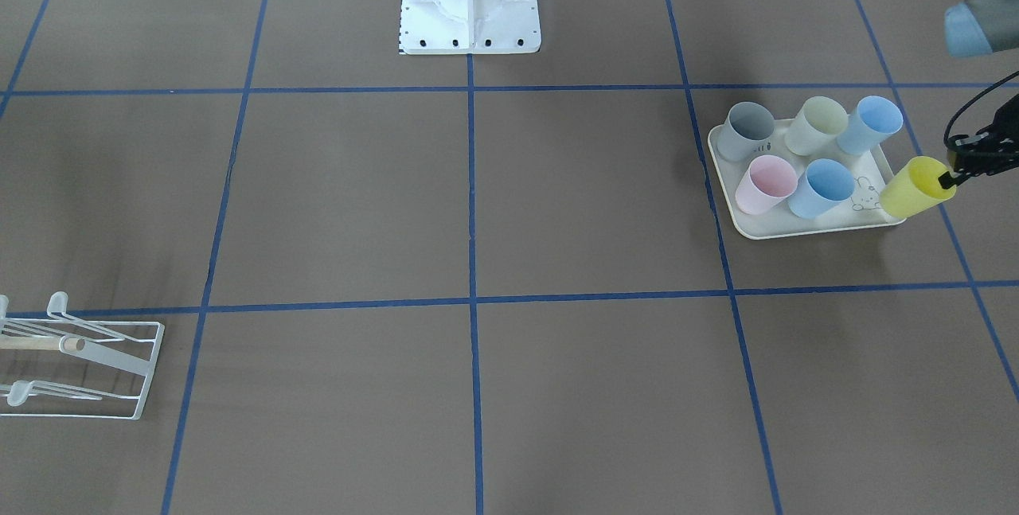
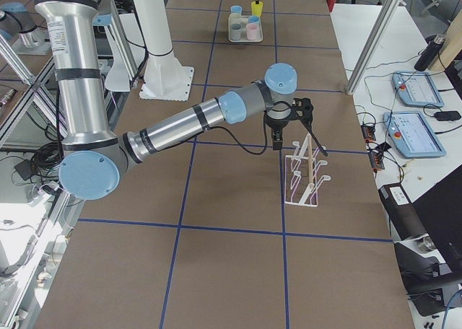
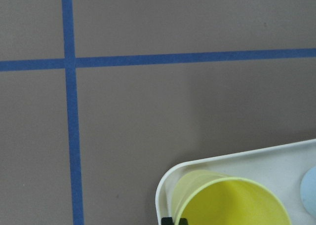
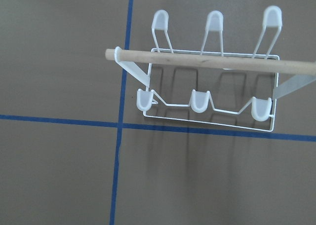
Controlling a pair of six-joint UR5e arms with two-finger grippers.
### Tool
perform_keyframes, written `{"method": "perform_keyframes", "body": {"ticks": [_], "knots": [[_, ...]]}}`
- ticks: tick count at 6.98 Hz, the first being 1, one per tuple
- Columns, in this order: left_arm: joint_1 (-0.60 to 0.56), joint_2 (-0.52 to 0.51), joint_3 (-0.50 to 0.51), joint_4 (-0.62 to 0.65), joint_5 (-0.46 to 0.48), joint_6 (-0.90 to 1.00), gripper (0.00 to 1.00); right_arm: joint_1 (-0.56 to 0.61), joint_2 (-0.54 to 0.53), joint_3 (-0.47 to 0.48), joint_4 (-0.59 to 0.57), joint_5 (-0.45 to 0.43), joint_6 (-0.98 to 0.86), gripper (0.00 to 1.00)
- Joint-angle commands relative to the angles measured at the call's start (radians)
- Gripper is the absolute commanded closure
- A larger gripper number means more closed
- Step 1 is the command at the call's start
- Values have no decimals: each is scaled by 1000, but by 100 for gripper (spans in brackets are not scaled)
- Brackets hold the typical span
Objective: Transfer IKEA cup to right arm and place on rack
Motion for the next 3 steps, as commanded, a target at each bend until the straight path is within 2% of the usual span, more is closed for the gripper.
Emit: {"method": "perform_keyframes", "body": {"ticks": [1,2,3], "knots": [[-171,-11,-49,6,3,6,100,0,62,21,-2,-2,12,0],[-202,-63,-49,9,4,-6,100,-1,93,22,-1,-26,10,0],[-208,-109,-49,31,56,-27,100,-9,134,26,-1,-119,10,0]]}}
